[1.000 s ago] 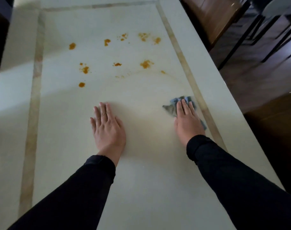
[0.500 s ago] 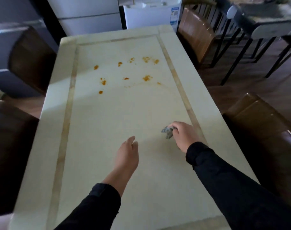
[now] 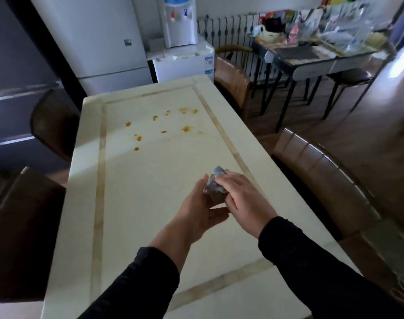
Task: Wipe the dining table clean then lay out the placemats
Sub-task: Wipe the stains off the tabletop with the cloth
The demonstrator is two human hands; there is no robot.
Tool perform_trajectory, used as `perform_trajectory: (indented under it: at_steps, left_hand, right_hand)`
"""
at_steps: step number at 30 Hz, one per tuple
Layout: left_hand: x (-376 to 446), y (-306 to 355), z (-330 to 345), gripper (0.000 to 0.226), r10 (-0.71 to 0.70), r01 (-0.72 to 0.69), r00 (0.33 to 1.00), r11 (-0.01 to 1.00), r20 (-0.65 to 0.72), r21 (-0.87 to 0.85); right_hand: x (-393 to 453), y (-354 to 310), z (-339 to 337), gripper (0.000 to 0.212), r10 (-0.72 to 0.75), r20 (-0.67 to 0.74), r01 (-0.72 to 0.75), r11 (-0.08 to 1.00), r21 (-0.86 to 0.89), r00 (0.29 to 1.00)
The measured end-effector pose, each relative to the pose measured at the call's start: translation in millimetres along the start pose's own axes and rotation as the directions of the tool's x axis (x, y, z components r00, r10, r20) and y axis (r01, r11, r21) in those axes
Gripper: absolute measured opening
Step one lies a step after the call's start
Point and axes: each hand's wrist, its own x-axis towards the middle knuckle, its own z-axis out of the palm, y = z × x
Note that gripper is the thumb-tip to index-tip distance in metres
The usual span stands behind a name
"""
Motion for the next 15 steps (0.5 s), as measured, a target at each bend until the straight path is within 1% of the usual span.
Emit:
perform_trajectory:
  at_steps: [3,6,10,13,15]
  left_hand:
    - [-21.5,-5.5,14.4,0.048,0.04,-0.028,0.992,0.995,0.121,-0.098]
    - [-34.3,-14.0,29.8,0.047,0.024,0.007,0.98,0.988,0.2,-0.155]
    - [-39.6,-21.3,62.7,0.044,-0.004,0.057,0.968,0.978,0.252,-0.202]
    - [-39.9,-25.1,96.2,0.045,-0.002,0.076,0.947,0.973,0.321,-0.217]
    - [-37.7,-26.9,121.1,0.045,-0.006,0.089,0.931,0.973,0.364,-0.212]
  right_hand:
    - [-27.0,-22.7,-11.6,0.053,0.011,-0.028,-0.013,0.998,-0.068,1.0]
    - [-49.3,-36.7,-27.1,0.056,0.017,-0.037,-0.022,0.99,-0.138,0.999]
    - [-74.6,-36.0,-55.5,0.06,0.012,-0.048,-0.028,0.936,-0.35,0.999]
    - [-97.3,-27.4,-81.9,0.068,0.044,-0.083,-0.078,0.885,-0.46,0.996]
    - [-112.5,-18.1,-101.2,0.069,0.08,-0.149,-0.141,0.874,-0.465,0.986]
